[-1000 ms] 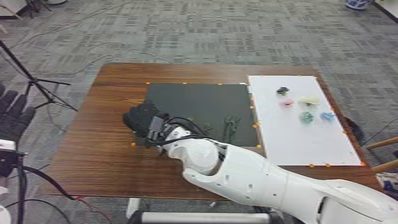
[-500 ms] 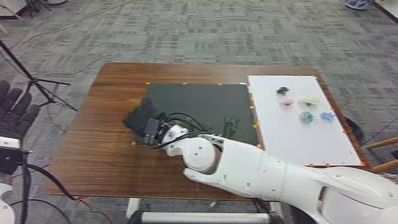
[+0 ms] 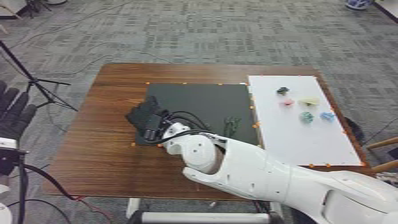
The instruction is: Arrange flowers
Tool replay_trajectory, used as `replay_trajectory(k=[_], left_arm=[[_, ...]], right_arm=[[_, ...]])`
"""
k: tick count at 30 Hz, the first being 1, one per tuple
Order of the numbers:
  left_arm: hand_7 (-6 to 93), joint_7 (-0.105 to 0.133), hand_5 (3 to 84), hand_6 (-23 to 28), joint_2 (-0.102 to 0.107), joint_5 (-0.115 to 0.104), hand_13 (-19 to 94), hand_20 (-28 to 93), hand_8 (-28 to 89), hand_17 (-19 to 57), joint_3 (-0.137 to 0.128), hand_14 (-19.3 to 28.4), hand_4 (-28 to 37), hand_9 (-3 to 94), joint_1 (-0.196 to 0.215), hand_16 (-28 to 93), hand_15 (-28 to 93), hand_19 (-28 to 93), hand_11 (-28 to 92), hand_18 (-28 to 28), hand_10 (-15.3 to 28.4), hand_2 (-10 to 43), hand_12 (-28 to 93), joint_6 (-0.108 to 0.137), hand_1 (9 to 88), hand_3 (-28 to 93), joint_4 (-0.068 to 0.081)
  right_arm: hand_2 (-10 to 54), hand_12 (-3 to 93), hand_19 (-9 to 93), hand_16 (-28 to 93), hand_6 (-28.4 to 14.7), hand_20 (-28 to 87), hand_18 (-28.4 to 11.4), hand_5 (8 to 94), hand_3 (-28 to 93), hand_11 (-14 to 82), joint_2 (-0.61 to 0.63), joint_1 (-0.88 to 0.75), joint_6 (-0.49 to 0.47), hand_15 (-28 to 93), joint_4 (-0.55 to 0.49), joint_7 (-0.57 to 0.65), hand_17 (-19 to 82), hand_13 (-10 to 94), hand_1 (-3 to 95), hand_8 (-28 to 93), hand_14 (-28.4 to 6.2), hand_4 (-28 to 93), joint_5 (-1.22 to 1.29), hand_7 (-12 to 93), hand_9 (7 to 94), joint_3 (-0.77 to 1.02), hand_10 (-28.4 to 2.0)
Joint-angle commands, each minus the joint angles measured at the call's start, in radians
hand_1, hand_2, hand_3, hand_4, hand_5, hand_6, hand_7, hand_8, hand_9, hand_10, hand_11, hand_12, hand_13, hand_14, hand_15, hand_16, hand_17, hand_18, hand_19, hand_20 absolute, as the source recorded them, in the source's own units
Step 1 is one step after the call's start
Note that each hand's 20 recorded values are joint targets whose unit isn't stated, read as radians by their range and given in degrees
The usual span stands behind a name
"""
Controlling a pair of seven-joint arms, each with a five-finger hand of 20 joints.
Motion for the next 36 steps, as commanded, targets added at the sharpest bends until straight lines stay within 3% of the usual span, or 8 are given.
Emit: replay_trajectory(k=[1, 7, 14, 17, 23, 28, 31, 36], left_arm=[[6.9, 0.002, 35.4, 7.4, -0.010, 0.000, 19, 9, -7, -4.0, -0.002, 11.4, -28.3, 30.1, 0.004, -3, 19, 17, 11, 7.7, 12.1, 19.7, 12, -0.002, 22.0, 64, -0.008], [6.8, 0.002, 35.4, 7.4, -0.014, 0.000, 19, 9, -7, -4.0, -0.006, 11.6, -28.3, 30.1, 0.009, -3, 19, 17, 11, 7.8, 12.3, 19.4, 12, -0.002, 22.0, 65, -0.009], [6.8, -0.004, 35.4, 7.4, -0.026, 0.002, 19, 9, -7, -4.1, -0.009, 11.8, -28.3, 29.9, 0.015, -3, 19, 17, 10, 7.9, 12.3, 19.2, 11, 0.004, 22.4, 64, -0.012], [6.7, -0.011, 35.4, 7.4, -0.038, 0.007, 19, 9, -7, -4.2, -0.014, 11.8, -28.3, 29.9, 0.020, -3, 19, 17, 10, 8.0, 12.3, 19.2, 11, 0.000, 22.4, 65, -0.012], [6.6, -0.019, 35.2, 7.2, -0.055, 0.009, 19, 9, -7, -4.1, -0.038, 11.7, -28.3, 29.8, 0.040, -3, 18, 16, 10, 7.9, 12.2, 19.1, 11, 0.003, 22.3, 65, -0.017], [6.4, -0.023, 35.1, 7.2, -0.064, 0.010, 19, 9, -7, -4.1, -0.055, 11.8, -28.3, 29.7, 0.058, -3, 18, 16, 10, 7.9, 12.2, 19.1, 11, 0.001, 22.2, 65, -0.025], [6.4, -0.044, 35.0, 7.2, -0.058, 0.017, 19, 9, -7, -4.1, -0.045, 11.8, -28.3, 29.8, 0.023, -3, 17, 16, 10, 7.9, 12.2, 19.1, 11, 0.007, 22.1, 65, -0.001], [6.3, -0.042, 35.0, 7.3, -0.052, 0.015, 19, 9, -7, -4.2, -0.046, 12.0, -28.3, 29.8, 0.031, -3, 18, 16, 10, 8.0, 12.3, 19.3, 11, 0.003, 22.2, 65, -0.006]], right_arm=[[-9.5, 30.7, 83, 44, -0.1, 45, -24.1, 65.1, 74, 14.9, 0.005, 0.000, -0.047, 56, -0.021, 0.009, 32, 68, 52.3, -14, -7.3, -28, -0.004, 28, 76.4, 0.014, -9.3], [-9.5, 20.8, 83, 42, -0.5, 44, -24.2, 64.0, 76, 20.8, 0.006, -0.010, -0.062, 57, -0.024, 0.018, 32, 67, 50.5, -14, -8.1, -28, -0.005, 26, 72.0, 0.023, -11.4], [-9.5, 18.5, 82, 40, -0.9, 44, -24.4, 63.0, 77, 21.0, 0.016, -0.054, -0.094, 58, -0.054, 0.008, 32, 67, 47.9, -14, -9.0, -28, -0.015, 25, 71.0, 0.077, -11.9], [-9.5, 17.9, 82, 32, -1.6, 43, -24.7, 61.6, 79, 20.2, 0.047, -0.104, -0.140, 61, -0.125, 0.008, 32, 66, 44.9, -13, -10.4, -28, -0.014, 23, 69.6, 0.154, -12.9], [-9.5, 17.4, 82, 31, -3.0, 43, -25.4, 61.2, 78, 19.2, 0.130, -0.218, -0.225, 62, -0.283, 0.017, 31, 65, 41.5, -13, -11.8, -28, 0.001, 21, 68.3, 0.304, -14.2], [-1.5, 17.4, 83, 30, -4.3, 43, -26.3, 62.3, 76, 18.8, 0.184, -0.309, -0.353, 63, -0.403, 0.065, 31, 65, 38.6, -11, -13.0, -27, 0.101, 20, 68.7, 0.397, -15.3], [2.7, 16.9, 84, 30, -4.9, 43, -26.5, 63.0, 75, 17.7, 0.177, -0.343, -0.409, 63, -0.419, 0.064, 31, 65, 37.9, -10, -13.4, -26, 0.134, 21, 68.0, 0.431, -16.4], [3.5, 17.3, 85, 30, -6.1, 43, -26.9, 58.6, 75, 17.9, 0.206, -0.395, -0.431, 65, -0.486, 0.051, 31, 64, 38.0, -10, -14.3, -25, 0.119, 19, 64.8, 0.430, -17.5]])
